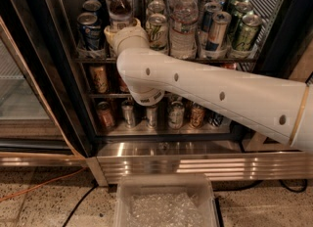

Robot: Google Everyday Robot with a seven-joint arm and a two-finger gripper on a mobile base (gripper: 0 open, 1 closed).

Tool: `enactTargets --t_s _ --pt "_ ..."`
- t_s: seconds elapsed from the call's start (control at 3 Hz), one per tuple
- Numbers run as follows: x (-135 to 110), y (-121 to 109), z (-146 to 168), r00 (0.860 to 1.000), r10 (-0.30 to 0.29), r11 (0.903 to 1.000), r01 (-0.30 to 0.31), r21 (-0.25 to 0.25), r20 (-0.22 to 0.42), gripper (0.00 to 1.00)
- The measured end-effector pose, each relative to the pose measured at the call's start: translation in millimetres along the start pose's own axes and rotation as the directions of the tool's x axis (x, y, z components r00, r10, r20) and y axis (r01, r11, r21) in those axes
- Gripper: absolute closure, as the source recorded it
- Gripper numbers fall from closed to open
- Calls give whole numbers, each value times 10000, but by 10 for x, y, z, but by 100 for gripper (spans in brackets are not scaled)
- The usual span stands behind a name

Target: Pick blue plastic bottle from top shelf of fridge

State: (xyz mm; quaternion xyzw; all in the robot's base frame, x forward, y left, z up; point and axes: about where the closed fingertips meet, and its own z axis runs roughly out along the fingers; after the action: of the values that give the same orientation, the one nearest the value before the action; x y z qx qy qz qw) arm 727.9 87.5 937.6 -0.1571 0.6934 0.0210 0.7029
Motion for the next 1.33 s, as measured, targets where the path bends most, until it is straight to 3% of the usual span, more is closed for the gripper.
enactTargets --t_s 0.33,1.33 --pt "-134 38 1 9997 130 9995 -124 -290 196 100" --pt "-260 54 2 9983 266 9988 -244 -417 527 100"
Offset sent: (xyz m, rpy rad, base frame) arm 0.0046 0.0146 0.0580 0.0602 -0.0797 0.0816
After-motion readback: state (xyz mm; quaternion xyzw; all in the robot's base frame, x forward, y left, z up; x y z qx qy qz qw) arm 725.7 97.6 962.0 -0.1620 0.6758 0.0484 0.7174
